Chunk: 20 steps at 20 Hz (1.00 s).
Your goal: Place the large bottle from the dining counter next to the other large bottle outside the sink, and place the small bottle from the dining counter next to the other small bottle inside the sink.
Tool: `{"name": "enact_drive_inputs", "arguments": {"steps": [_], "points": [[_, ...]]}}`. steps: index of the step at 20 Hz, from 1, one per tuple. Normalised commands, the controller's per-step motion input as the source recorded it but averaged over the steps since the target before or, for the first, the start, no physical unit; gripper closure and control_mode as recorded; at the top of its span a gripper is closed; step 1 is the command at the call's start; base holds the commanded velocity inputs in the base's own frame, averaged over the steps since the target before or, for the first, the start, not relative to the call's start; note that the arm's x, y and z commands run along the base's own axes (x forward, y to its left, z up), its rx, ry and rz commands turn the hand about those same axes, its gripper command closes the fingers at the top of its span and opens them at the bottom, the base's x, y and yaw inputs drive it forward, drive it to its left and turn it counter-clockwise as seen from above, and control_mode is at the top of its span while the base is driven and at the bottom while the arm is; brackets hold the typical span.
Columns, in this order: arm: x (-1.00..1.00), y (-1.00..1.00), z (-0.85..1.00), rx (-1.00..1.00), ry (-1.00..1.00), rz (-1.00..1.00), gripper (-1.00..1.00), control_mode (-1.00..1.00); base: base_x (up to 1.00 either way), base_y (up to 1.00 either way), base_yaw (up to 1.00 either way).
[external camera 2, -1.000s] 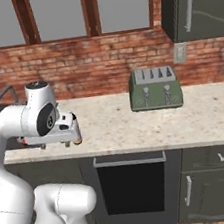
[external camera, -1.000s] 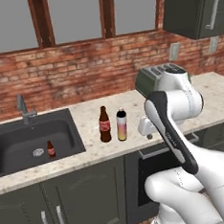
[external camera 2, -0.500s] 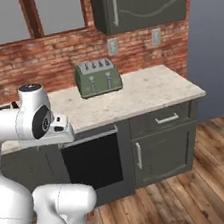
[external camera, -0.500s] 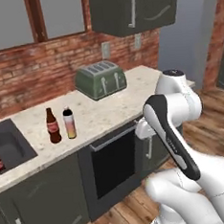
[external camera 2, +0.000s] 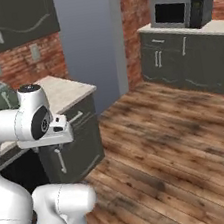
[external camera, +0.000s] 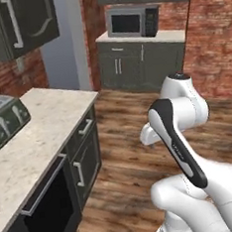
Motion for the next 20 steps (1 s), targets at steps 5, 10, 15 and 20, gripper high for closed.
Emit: {"name": "enact_drive_inputs", "arguments": {"steps": [5,10,15,20], "points": [[0.00,0.00,0.00,0.00,0.00,0.00,-1.00,1.00,0.00,-0.09,-0.95],[0.00,0.00,0.00,0.00,0.00,0.00,-1.00,1.00,0.00,-0.12,-0.94],[0.00,0.00,0.00,0.00,0.00,0.00,-1.00,1.00,0.00,-0.16,-0.93],[0.00,0.00,0.00,0.00,0.00,0.00,-1.00,1.00,0.01,-0.15,-0.90]]}}
